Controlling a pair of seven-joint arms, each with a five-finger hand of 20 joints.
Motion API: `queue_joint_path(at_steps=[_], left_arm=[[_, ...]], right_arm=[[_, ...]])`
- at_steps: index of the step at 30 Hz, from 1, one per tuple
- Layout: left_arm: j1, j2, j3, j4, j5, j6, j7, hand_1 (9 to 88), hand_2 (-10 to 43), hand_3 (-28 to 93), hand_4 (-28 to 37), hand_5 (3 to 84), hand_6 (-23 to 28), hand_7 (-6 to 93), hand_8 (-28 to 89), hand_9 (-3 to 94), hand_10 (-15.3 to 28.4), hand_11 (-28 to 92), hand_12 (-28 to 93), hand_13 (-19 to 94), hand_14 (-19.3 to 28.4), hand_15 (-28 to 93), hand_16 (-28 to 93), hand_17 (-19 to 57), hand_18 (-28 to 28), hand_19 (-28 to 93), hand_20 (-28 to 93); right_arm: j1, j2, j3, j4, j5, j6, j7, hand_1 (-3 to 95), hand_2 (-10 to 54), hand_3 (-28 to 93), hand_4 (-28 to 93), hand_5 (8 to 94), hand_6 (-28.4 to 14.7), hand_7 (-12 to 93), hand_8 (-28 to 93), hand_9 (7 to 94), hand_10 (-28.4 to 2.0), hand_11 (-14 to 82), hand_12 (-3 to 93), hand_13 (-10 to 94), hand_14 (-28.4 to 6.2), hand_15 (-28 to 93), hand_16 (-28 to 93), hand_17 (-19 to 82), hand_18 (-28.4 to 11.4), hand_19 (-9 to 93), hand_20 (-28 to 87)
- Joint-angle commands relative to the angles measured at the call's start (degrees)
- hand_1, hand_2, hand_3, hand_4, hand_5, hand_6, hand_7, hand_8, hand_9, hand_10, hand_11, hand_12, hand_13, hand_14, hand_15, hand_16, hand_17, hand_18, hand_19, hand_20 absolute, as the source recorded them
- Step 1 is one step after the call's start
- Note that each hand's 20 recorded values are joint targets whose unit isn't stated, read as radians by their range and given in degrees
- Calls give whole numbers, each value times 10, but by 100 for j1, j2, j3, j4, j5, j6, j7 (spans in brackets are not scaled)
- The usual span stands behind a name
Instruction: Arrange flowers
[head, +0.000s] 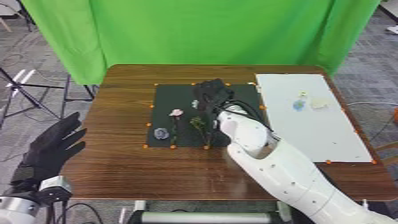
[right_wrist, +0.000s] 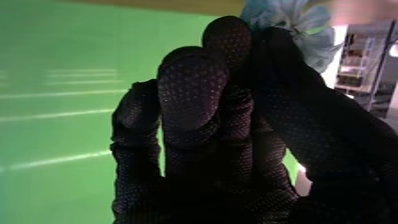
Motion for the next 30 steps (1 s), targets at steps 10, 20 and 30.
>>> queue_joint_path(at_steps=[10, 20, 30], left_arm=[[-20, 77, -2, 49, -22, -69, -127, 231, -23, 704, -283, 248, 17, 181, -92, 183, 89, 122, 183, 137, 117, 192, 62, -115, 178, 346, 95], [4, 80, -4, 43, -32, -40, -97, 232, -22, 704, -283, 247, 15, 182, -92, 183, 88, 123, 183, 137, 119, 193, 61, -116, 178, 347, 95], [19, 87, 4, 39, -43, 3, -66, 233, -21, 703, -283, 247, 16, 183, -92, 184, 89, 125, 182, 138, 119, 194, 60, -117, 179, 349, 95]], right_arm=[[19, -132, -125, 207, -391, -262, 225, 457, -95, 844, -255, 617, 22, 559, 31, 840, -59, 221, 528, 734, -25, 571, 388, 268, -193, 782, 523], [33, -114, -53, 188, -402, -302, 142, 413, -95, 848, -265, 572, 8, 512, -2, 739, -66, 207, 510, 681, -38, 582, 374, 233, -196, 764, 530], [7, -99, 99, 104, -426, -474, 60, 346, -95, 871, -255, 561, 6, 425, -17, 672, -82, 304, 386, 648, -54, 626, 282, 211, -203, 749, 540]])
